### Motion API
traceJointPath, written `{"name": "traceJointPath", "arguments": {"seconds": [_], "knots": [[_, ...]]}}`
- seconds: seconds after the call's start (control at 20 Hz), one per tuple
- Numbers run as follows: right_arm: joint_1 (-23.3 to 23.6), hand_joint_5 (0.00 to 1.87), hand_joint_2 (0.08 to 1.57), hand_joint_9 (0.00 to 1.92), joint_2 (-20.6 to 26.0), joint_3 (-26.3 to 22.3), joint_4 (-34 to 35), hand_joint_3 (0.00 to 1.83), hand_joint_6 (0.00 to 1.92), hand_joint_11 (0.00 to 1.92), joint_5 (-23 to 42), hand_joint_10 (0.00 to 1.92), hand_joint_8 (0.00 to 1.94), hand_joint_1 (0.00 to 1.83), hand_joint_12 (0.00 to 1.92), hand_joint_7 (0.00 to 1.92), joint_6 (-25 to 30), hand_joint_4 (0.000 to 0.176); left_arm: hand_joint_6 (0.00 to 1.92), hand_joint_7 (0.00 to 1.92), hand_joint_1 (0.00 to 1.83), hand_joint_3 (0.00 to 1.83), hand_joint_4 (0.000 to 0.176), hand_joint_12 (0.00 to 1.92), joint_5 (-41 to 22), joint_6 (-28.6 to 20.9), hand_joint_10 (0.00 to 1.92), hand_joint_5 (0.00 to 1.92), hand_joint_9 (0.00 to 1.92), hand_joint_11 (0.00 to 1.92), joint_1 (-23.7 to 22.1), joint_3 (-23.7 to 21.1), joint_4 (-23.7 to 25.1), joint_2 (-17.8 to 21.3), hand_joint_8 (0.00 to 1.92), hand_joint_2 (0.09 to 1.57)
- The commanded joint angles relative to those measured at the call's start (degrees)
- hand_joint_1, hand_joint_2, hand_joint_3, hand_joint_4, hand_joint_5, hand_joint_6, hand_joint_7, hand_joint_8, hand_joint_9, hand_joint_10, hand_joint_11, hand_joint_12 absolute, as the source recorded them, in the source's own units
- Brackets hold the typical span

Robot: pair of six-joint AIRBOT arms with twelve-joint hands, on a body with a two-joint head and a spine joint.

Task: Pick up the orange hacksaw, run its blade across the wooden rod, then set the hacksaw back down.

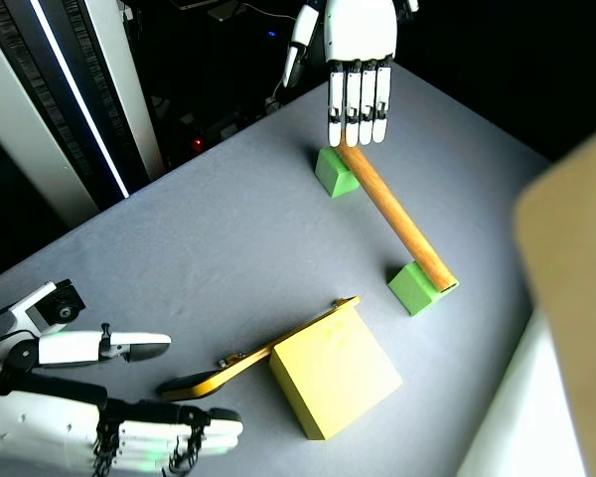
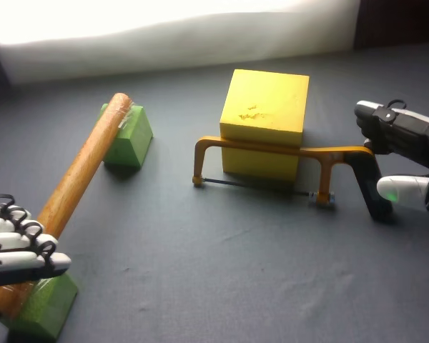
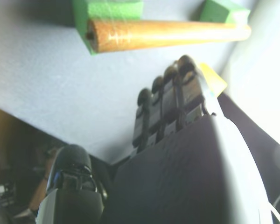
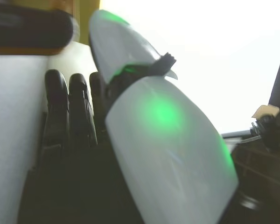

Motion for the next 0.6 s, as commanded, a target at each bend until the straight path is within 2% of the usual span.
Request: {"name": "traceJointPath", "arguments": {"seconds": [0.0, 0.05, 0.15, 0.2, 0.3, 0.35, 0.45, 0.5, 0.55], "knots": [[0.1, 0.1, 1.22, 0.12, -0.3, 1.4, 1.3, 0.0, 0.0, 0.0, 7.6, 0.0, 0.0, 1.09, 0.62, 0.08, 1.4, 0.0, 0.0, 0.14, 0.13, 0.0, 0.0, 0.18, -2.4, 0.1, 0.0, 0.16, 0.09, 0.0, -0.4, 0.6, -1.0, -0.3, 0.0, 1.22], [0.3, 0.13, 1.2, 0.15, -0.8, 2.4, 0.7, 0.0, 0.01, 0.0, 7.7, 0.01, 0.01, 1.14, 0.7, 0.11, 1.4, 0.0, 0.0, 0.15, 0.12, 0.0, 0.0, 0.25, -2.2, 0.1, 0.0, 0.16, 0.11, 0.0, -0.4, 0.8, -1.0, -0.7, 0.0, 1.22], [0.7, 0.13, 1.19, 0.16, -1.0, 3.9, -0.8, 0.0, 0.0, 0.0, 6.8, 0.01, 0.01, 1.16, 0.71, 0.12, 2.5, 0.0, 0.0, 0.15, 0.13, 0.0, 0.0, 0.28, -1.6, 0.1, 0.0, 0.18, 0.12, 0.0, -0.4, 1.3, -1.0, -1.6, 0.0, 1.22], [1.2, 0.11, 1.21, 0.14, -1.1, 4.3, -1.1, 0.0, 0.0, 0.0, 5.5, 0.0, 0.0, 1.12, 0.68, 0.09, 3.2, 0.0, 0.0, 0.16, 0.16, 0.0, 0.0, 0.38, -1.3, 0.1, 0.0, 0.2, 0.13, 0.0, -0.4, 1.5, -1.0, -2.1, 0.0, 1.21], [1.4, 0.12, 1.2, 0.14, -1.6, 5.2, -1.4, 0.0, 0.01, 0.0, 4.9, 0.0, 0.0, 1.11, 0.68, 0.1, 5.7, 0.0, 0.0, 0.17, 0.12, 0.0, 0.0, 0.4, -0.3, 0.1, 0.01, 0.19, 0.14, 0.0, -0.4, 1.8, -1.0, -2.6, 0.0, 1.21], [1.7, 0.09, 1.22, 0.12, -2.4, 6.7, -3.7, 0.01, 0.0, 0.0, 4.9, 0.0, 0.0, 1.08, 0.65, 0.08, 8.9, 0.0, 0.0, 0.17, 0.11, 0.0, 0.0, 0.42, 0.3, 0.1, 0.01, 0.2, 0.15, 0.0, -0.4, 2.0, -1.0, -2.9, 0.0, 1.22], [3.4, 0.12, 1.19, 0.14, -3.9, 10.6, -11.0, 0.0, 0.01, 0.0, 4.3, 0.01, 0.01, 1.14, 0.66, 0.1, 14.4, 0.0, 0.0, 0.16, 0.12, 0.0, 0.0, 0.34, 1.0, 0.0, 0.01, 0.17, 0.13, 0.0, -0.2, 2.4, -1.0, -3.4, 0.0, 1.22], [4.0, 0.13, 1.2, 0.15, -4.1, 11.5, -13.2, 0.0, 0.01, 0.0, 3.8, 0.01, 0.01, 1.14, 0.68, 0.11, 15.5, 0.0, 0.0, 0.17, 0.15, 0.0, 0.0, 0.37, 1.2, 0.0, 0.01, 0.18, 0.14, 0.0, 0.0, 2.6, -1.0, -3.6, 0.0, 1.21], [4.5, 0.13, 1.19, 0.15, -4.1, 12.2, -14.6, 0.0, 0.01, 0.0, 3.4, 0.01, 0.01, 1.14, 0.69, 0.11, 16.2, 0.0, 0.0, 0.16, 0.11, 0.0, 0.0, 0.38, 1.5, 0.0, 0.0, 0.17, 0.14, 0.0, 0.2, 2.7, -1.0, -3.6, 0.0, 1.22]]}}
